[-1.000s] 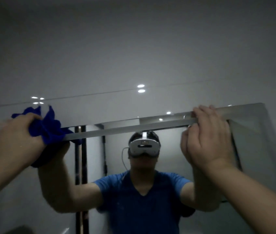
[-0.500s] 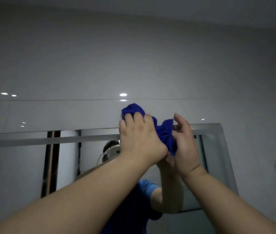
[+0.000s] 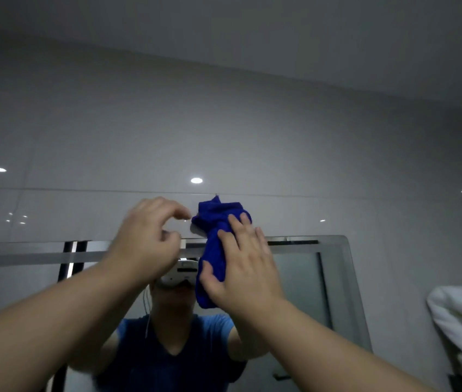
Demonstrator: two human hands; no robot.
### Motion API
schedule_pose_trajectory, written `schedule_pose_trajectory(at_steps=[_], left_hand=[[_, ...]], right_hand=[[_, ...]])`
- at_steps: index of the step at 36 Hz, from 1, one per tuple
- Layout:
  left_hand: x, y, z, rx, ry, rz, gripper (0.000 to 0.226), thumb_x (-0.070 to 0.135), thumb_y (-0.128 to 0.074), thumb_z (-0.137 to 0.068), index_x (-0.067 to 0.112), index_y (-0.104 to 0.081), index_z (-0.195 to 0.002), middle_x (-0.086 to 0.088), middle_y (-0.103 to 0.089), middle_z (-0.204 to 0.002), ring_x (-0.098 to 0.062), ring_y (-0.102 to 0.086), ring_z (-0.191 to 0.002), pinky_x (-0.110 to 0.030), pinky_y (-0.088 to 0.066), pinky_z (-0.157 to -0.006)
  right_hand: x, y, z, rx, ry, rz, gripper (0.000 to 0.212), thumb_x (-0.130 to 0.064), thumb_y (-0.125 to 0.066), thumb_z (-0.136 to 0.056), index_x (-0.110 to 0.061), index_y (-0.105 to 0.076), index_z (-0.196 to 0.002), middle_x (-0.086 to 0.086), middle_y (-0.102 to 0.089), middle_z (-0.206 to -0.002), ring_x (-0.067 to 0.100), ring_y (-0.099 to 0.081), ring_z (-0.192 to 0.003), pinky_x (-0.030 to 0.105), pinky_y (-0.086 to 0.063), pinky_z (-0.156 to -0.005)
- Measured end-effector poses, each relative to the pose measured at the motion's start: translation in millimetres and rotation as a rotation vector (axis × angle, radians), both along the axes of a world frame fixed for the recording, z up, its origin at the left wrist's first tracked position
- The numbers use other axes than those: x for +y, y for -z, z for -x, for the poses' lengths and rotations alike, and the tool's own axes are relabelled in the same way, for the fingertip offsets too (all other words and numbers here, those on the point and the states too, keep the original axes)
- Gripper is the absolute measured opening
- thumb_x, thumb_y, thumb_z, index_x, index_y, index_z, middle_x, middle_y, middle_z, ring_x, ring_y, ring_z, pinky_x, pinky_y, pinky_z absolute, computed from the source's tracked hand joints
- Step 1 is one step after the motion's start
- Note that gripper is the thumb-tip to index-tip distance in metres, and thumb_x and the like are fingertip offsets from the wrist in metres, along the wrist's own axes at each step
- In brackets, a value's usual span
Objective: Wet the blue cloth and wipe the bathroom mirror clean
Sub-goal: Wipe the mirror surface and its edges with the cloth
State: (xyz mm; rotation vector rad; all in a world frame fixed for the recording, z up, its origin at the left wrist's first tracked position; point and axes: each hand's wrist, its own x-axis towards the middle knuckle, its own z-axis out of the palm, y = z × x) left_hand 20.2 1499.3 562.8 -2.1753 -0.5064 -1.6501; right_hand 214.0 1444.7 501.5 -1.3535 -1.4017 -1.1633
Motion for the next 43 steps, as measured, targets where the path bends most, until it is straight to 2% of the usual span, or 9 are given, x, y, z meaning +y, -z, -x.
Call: schedule_pose_trajectory(at_steps=[4, 6, 10, 14, 18, 22, 28, 37, 43], left_hand=[[28, 8, 22, -0.134, -0.291, -0.026, 0.009, 0.023, -0.055, -0.101, 0.028, -0.062, -0.101, 0.01, -0.053, -0.099, -0.013, -0.046, -0.096, -0.042, -0.038, -0.088], [41, 17, 24, -0.126, -0.37, -0.071, 0.018, 0.029, -0.046, -0.1, 0.026, -0.059, -0.089, 0.007, -0.052, -0.085, -0.016, -0.044, -0.082, -0.041, -0.034, -0.078], [45, 24, 21, -0.08, -0.473, -0.154, 0.027, 0.033, -0.042, -0.095, 0.022, -0.056, -0.074, 0.002, -0.051, -0.069, -0.025, -0.046, -0.066, -0.038, -0.028, -0.068], [42, 21, 16, -0.085, -0.554, -0.14, 0.028, 0.026, -0.055, -0.098, 0.02, -0.051, -0.071, 0.0, -0.049, -0.064, -0.028, -0.047, -0.06, -0.04, -0.035, -0.066], [43, 24, 13, -0.107, -0.506, -0.138, 0.029, 0.023, -0.061, -0.097, 0.018, -0.052, -0.071, -0.001, -0.047, -0.062, -0.028, -0.046, -0.057, -0.042, -0.036, -0.065], [50, 23, 15, -0.112, -0.515, -0.161, 0.032, 0.034, -0.041, -0.097, 0.016, -0.053, -0.073, -0.006, -0.051, -0.065, -0.032, -0.048, -0.061, -0.045, -0.037, -0.067], [51, 28, 11, -0.112, -0.548, -0.184, 0.032, 0.03, -0.039, -0.098, 0.013, -0.051, -0.074, -0.006, -0.047, -0.064, -0.03, -0.042, -0.059, -0.041, -0.026, -0.07], [39, 31, 9, -0.093, -0.575, -0.141, 0.03, 0.023, -0.05, -0.1, 0.014, -0.048, -0.071, -0.001, -0.042, -0.061, -0.026, -0.039, -0.057, -0.041, -0.031, -0.069], [37, 33, 15, -0.085, -0.536, -0.141, 0.03, 0.021, -0.052, -0.101, 0.018, -0.046, -0.072, 0.001, -0.045, -0.064, -0.024, -0.041, -0.059, -0.04, -0.027, -0.071]], right_hand=[[-8, -21, 2, -0.015, -0.045, 0.08, 0.074, -0.046, -0.058, -0.091, -0.024, -0.041, -0.159, 0.004, -0.045, -0.165, 0.023, -0.045, -0.15, 0.043, -0.039, -0.125], [-11, -27, -6, -0.013, -0.037, 0.115, 0.079, -0.042, -0.058, -0.092, -0.035, -0.031, -0.166, 0.002, -0.05, -0.158, 0.024, -0.053, -0.138, 0.043, -0.046, -0.115], [-21, -36, -41, 0.096, 0.011, 0.109, 0.063, -0.038, -0.057, -0.092, -0.039, -0.051, -0.154, 0.001, -0.055, -0.149, 0.025, -0.056, -0.132, 0.045, -0.048, -0.111], [-39, -35, -92, 0.366, 0.048, 0.003, 0.047, -0.029, -0.058, -0.086, -0.031, -0.069, -0.132, 0.001, -0.061, -0.137, 0.028, -0.061, -0.123, 0.04, -0.05, -0.104], [-52, -37, -128, 0.495, 0.156, -0.01, 0.039, -0.034, -0.051, -0.085, -0.027, -0.067, -0.12, 0.005, -0.064, -0.127, 0.034, -0.064, -0.112, 0.042, -0.051, -0.101], [-49, -46, -133, 0.519, 0.146, 0.015, 0.029, -0.034, -0.052, -0.09, -0.023, -0.065, -0.113, 0.006, -0.061, -0.121, 0.035, -0.062, -0.107, 0.039, -0.046, -0.088], [-36, -52, -112, 0.432, 0.158, 0.029, 0.044, -0.064, -0.05, -0.094, -0.023, -0.06, -0.105, 0.004, -0.055, -0.111, 0.032, -0.06, -0.105, 0.041, -0.049, -0.091], [8, -43, 1, 0.079, 0.045, 0.035, 0.038, -0.053, -0.052, -0.096, -0.024, -0.061, -0.118, 0.0, -0.055, -0.114, 0.024, -0.054, -0.106, 0.043, -0.047, -0.092], [26, -45, 46, 0.03, -0.032, 0.036, 0.038, -0.051, -0.055, -0.093, -0.024, -0.062, -0.12, 0.003, -0.055, -0.114, 0.026, -0.052, -0.104, 0.045, -0.044, -0.092]])
